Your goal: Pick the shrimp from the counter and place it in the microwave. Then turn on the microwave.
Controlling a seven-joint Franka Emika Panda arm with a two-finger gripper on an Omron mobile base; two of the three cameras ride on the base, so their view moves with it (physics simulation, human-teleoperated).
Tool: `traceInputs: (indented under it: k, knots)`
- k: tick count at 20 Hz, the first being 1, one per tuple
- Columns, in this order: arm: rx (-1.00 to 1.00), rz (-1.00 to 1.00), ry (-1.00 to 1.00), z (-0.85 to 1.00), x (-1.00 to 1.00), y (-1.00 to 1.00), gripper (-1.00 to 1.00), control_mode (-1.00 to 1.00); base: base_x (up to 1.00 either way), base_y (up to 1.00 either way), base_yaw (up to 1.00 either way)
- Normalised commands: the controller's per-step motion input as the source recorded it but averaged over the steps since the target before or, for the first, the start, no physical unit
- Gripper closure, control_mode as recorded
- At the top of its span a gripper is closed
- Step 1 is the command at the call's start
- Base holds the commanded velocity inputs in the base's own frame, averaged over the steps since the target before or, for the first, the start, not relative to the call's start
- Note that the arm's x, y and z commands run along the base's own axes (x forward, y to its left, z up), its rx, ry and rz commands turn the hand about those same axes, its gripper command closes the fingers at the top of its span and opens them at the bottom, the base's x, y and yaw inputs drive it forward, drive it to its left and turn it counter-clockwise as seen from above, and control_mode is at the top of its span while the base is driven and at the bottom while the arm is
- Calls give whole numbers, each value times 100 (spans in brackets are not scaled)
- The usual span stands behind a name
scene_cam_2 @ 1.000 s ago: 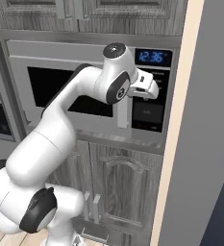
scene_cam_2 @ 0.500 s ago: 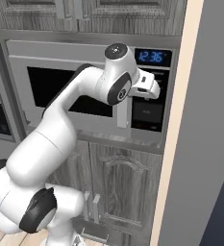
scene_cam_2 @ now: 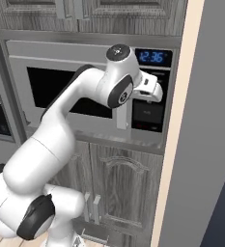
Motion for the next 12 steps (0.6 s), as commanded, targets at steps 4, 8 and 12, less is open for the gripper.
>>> traceInputs:
  k: [4, 8, 12]
  knots:
    - [0, 0, -3, 0, -30, 9, -100, -100, 0, 0, 0]
    - [0, 1, -9, 2, -20, 10, -100, -100, 0, 0, 0]
    - [0, 0, -7, 2, -5, 7, -100, -100, 0, 0, 0]
